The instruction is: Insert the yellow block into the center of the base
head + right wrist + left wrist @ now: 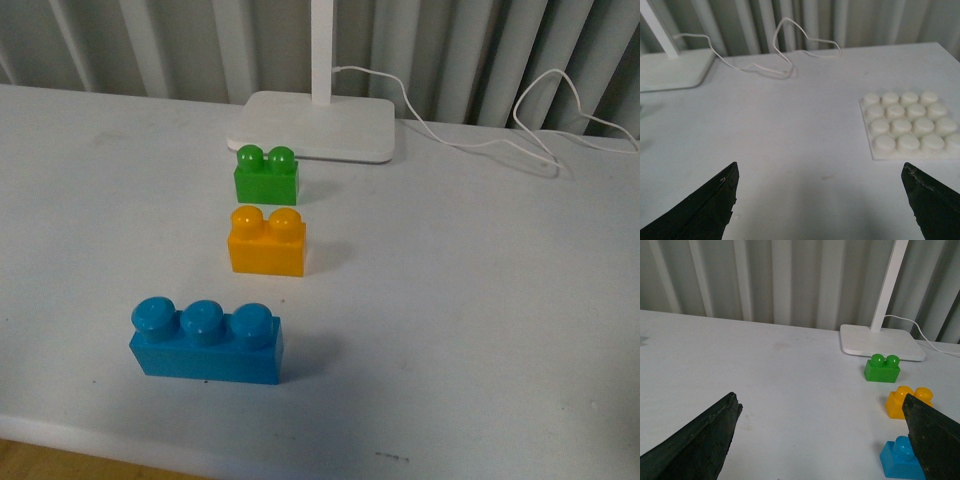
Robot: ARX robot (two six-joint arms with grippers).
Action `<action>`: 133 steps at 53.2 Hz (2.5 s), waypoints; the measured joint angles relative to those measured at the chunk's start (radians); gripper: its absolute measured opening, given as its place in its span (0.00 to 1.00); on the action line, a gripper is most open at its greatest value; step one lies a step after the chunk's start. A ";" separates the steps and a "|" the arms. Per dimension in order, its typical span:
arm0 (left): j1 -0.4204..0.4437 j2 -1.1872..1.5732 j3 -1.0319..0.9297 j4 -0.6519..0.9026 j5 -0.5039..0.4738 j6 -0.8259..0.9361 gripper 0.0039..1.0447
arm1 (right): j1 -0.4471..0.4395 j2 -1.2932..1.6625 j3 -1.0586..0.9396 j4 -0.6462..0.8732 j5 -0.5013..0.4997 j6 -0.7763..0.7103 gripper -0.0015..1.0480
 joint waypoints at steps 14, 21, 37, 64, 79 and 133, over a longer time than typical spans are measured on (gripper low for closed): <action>0.000 0.000 0.000 0.000 0.000 0.000 0.94 | -0.093 0.555 0.322 0.008 -0.129 -0.040 0.91; 0.000 0.000 0.000 0.000 0.000 0.000 0.94 | -0.158 0.852 0.496 -0.047 -0.173 -0.103 0.91; 0.000 0.000 0.000 0.000 0.000 0.000 0.94 | -0.211 1.290 0.818 -0.178 -0.123 -0.290 0.91; 0.000 0.000 0.000 0.000 0.000 0.000 0.94 | -0.344 1.577 0.997 -0.253 -0.117 -0.426 0.91; 0.000 0.000 0.000 0.000 0.000 0.000 0.94 | -0.373 1.648 1.025 -0.259 -0.130 -0.393 0.91; 0.000 0.000 0.000 0.000 0.000 0.000 0.94 | -0.192 1.612 0.866 -0.148 -0.165 -0.159 0.91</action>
